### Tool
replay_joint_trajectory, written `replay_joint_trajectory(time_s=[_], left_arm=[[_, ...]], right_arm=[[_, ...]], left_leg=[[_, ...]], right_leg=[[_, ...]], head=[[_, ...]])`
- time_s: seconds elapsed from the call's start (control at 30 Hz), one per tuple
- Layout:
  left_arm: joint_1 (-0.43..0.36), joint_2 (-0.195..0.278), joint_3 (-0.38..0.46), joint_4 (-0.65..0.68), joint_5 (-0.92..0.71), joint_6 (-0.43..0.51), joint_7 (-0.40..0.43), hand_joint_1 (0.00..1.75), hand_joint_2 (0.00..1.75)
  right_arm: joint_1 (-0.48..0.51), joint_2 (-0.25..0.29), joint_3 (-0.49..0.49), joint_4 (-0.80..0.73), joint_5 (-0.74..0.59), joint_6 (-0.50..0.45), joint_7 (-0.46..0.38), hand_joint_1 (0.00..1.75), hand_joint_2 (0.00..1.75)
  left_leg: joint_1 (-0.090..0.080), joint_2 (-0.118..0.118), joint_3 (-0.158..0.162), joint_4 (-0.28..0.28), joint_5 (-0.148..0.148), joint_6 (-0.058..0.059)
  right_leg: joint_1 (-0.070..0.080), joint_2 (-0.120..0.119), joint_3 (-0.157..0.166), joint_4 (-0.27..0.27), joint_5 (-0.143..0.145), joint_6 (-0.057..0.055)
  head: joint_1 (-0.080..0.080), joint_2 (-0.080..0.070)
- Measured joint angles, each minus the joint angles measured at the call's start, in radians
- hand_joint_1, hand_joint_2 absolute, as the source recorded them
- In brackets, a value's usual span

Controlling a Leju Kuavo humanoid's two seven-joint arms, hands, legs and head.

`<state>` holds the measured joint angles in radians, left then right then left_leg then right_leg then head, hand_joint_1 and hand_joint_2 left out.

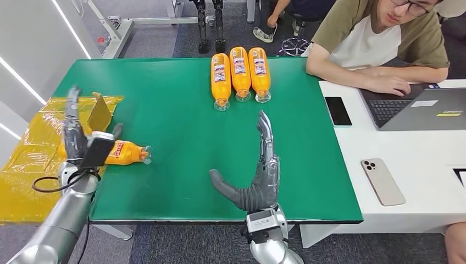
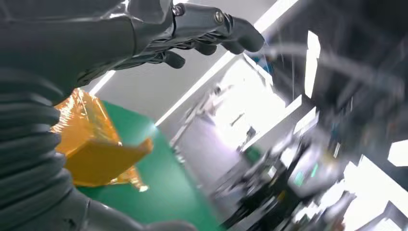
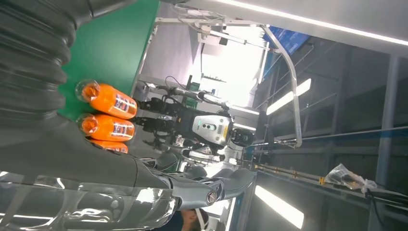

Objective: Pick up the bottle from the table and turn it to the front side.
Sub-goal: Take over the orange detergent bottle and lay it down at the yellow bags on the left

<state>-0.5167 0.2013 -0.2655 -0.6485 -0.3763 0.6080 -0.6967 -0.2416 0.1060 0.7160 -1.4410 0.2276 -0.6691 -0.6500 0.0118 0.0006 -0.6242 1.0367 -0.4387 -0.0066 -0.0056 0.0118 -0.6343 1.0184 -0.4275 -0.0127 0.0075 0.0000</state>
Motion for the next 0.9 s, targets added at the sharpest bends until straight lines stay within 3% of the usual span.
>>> replay_joint_trajectory(time_s=[0.17,0.27,0.37,0.57,0.67,0.77,0.9], left_arm=[[0.128,-0.034,0.001,-0.388,0.229,0.088,-0.006,0.00,1.75],[0.205,-0.084,-0.001,-0.619,0.286,0.075,-0.007,0.00,1.75],[0.250,-0.148,-0.005,-0.757,0.323,0.012,-0.007,0.00,1.75],[0.279,-0.287,-0.042,-0.759,0.311,-0.092,-0.007,0.00,1.75],[0.306,-0.344,-0.063,-0.766,0.362,-0.215,-0.007,0.00,1.75],[0.338,-0.378,-0.078,-0.806,0.370,-0.300,-0.007,0.00,1.75],[0.367,-0.400,-0.084,-0.843,0.350,-0.330,-0.007,0.00,1.75]], right_arm=[[0.000,-0.004,0.000,0.013,-0.005,0.000,-0.003,0.00,1.75],[0.004,-0.005,0.000,0.015,0.005,0.000,0.008,0.00,1.75],[0.007,-0.006,0.000,0.013,0.017,0.000,0.033,0.00,1.75],[0.027,0.000,0.000,-0.011,0.054,0.000,0.079,0.00,1.75],[0.028,0.006,0.000,-0.014,0.068,0.000,0.095,0.00,1.75],[0.032,0.012,-0.001,-0.018,0.072,0.000,0.100,0.00,1.75],[0.047,0.025,-0.014,-0.037,0.078,0.002,0.115,0.00,1.75]], left_leg=[[0.000,0.000,0.000,0.000,0.000,0.001],[-0.001,0.000,0.000,0.000,-0.001,0.002],[-0.001,-0.001,0.000,0.000,-0.002,0.002],[-0.001,-0.002,0.000,0.000,-0.002,0.003],[-0.001,-0.002,0.000,0.000,-0.002,0.003],[-0.001,-0.002,0.000,0.000,-0.002,0.003],[-0.001,-0.002,0.000,0.000,-0.002,0.002]], right_leg=[[0.000,0.000,0.000,-0.001,0.000,0.000],[0.000,0.000,0.000,-0.001,0.000,0.001],[-0.001,-0.001,0.001,-0.002,-0.001,0.001],[-0.001,-0.003,0.002,-0.002,-0.001,0.002],[-0.001,-0.002,0.002,-0.002,0.000,0.001],[-0.001,-0.002,0.002,-0.002,0.000,0.001],[-0.001,-0.002,0.001,-0.002,-0.001,0.001]], head=[[0.000,0.000],[0.000,0.000],[0.000,0.000],[0.000,0.000],[0.000,0.000],[0.000,0.000],[0.000,0.000]])
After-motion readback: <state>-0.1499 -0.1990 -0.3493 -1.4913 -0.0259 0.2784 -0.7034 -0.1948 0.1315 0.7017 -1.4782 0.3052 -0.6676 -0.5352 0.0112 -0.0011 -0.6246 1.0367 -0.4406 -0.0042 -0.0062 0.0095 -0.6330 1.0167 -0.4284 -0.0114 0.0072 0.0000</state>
